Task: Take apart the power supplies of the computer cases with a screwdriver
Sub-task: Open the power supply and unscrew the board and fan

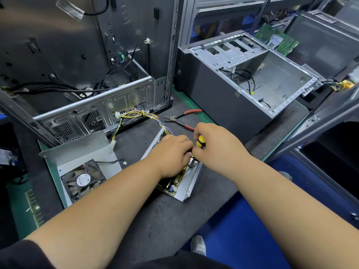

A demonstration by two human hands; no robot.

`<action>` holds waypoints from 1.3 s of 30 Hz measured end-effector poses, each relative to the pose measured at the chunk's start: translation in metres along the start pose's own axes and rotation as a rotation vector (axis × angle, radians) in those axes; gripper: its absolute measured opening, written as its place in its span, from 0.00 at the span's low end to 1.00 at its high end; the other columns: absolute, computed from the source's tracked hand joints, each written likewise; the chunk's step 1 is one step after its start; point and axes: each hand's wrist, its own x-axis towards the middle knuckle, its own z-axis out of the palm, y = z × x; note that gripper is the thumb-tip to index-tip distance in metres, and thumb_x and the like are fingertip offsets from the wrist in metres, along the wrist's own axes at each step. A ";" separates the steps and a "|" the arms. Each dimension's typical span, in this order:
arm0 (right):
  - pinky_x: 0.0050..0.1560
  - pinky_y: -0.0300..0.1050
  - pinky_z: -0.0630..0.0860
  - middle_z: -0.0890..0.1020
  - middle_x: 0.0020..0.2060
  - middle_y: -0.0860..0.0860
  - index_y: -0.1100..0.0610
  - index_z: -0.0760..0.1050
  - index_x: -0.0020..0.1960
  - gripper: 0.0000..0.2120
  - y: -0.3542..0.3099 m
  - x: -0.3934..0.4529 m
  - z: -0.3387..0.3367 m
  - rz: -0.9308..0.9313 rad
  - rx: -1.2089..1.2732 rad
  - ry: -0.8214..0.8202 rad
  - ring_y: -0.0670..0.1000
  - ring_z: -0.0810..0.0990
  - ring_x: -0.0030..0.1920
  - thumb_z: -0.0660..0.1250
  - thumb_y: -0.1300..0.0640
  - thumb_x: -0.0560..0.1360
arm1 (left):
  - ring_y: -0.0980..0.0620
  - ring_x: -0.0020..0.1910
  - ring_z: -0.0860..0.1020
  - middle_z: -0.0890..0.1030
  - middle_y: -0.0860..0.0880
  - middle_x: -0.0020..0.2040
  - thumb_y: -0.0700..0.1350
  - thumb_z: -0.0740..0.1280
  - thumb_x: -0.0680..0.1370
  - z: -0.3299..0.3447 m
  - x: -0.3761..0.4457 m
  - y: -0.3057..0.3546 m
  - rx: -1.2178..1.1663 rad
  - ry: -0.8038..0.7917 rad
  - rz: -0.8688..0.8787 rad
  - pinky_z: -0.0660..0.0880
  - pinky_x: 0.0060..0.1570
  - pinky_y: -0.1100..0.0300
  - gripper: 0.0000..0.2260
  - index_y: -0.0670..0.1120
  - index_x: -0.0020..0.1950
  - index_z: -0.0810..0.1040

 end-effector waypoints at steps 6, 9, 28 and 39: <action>0.39 0.47 0.65 0.75 0.39 0.48 0.51 0.69 0.49 0.12 0.002 -0.002 0.003 -0.009 -0.195 0.024 0.54 0.75 0.44 0.61 0.42 0.79 | 0.44 0.51 0.75 0.77 0.47 0.51 0.43 0.62 0.79 -0.001 0.000 0.002 -0.036 0.009 -0.007 0.63 0.58 0.54 0.07 0.46 0.53 0.78; 0.35 0.47 0.64 0.70 0.32 0.47 0.50 0.67 0.49 0.15 0.003 -0.001 0.005 0.020 -0.210 0.001 0.54 0.74 0.40 0.58 0.39 0.81 | 0.46 0.54 0.74 0.77 0.47 0.54 0.44 0.60 0.81 0.000 0.001 0.002 -0.017 -0.025 -0.028 0.63 0.63 0.52 0.09 0.45 0.57 0.77; 0.35 0.47 0.66 0.71 0.34 0.47 0.50 0.65 0.49 0.13 0.006 0.000 0.003 -0.008 -0.198 -0.029 0.55 0.73 0.40 0.57 0.40 0.81 | 0.47 0.56 0.74 0.76 0.49 0.55 0.45 0.60 0.81 0.001 0.001 0.002 0.000 -0.035 -0.033 0.61 0.64 0.54 0.10 0.47 0.59 0.77; 0.39 0.47 0.61 0.73 0.41 0.48 0.52 0.67 0.47 0.06 0.009 -0.004 -0.002 -0.060 -0.028 -0.014 0.54 0.71 0.44 0.65 0.54 0.75 | 0.46 0.54 0.75 0.77 0.49 0.55 0.46 0.61 0.81 0.001 0.002 0.000 0.003 -0.021 -0.013 0.63 0.63 0.53 0.10 0.47 0.58 0.78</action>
